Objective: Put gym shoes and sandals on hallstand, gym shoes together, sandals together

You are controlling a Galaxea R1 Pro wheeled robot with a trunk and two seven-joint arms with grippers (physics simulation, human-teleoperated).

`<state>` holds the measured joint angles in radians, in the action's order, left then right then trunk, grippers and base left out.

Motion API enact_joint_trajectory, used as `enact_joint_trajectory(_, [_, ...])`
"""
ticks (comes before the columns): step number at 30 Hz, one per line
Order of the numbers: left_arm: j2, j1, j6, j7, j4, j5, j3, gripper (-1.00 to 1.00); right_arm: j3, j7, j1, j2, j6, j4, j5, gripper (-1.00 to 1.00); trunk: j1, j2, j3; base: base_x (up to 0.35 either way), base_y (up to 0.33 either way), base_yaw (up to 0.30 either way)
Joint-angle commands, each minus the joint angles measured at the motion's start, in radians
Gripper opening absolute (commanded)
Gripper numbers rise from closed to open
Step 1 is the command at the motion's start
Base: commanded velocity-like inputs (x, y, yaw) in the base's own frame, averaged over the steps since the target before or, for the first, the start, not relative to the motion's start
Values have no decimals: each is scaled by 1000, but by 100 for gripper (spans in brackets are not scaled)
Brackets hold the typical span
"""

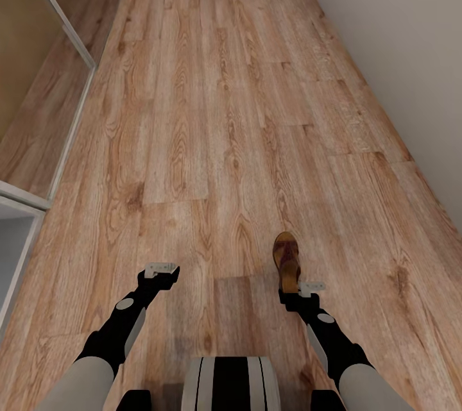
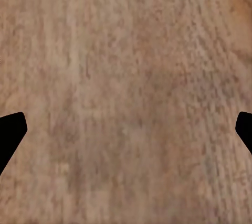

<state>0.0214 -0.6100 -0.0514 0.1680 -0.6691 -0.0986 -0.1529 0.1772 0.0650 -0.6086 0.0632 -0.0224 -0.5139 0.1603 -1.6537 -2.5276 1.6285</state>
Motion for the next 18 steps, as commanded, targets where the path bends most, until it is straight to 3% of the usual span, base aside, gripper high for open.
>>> enact_joint_trajectory(1, [2, -1, -4, 8, 0, -10, -8, 100, 8, 7, 0, 1, -2, 0, 6, -100, 1, 0, -3, 0, 0, 0])
enact_joint_trajectory(18, [0, -1, 0, 8, -3, -11, -9, 100, 6, 12, 0, 2, -4, -3, 6, -100, 8, 4, -69, 0, 0, 0])
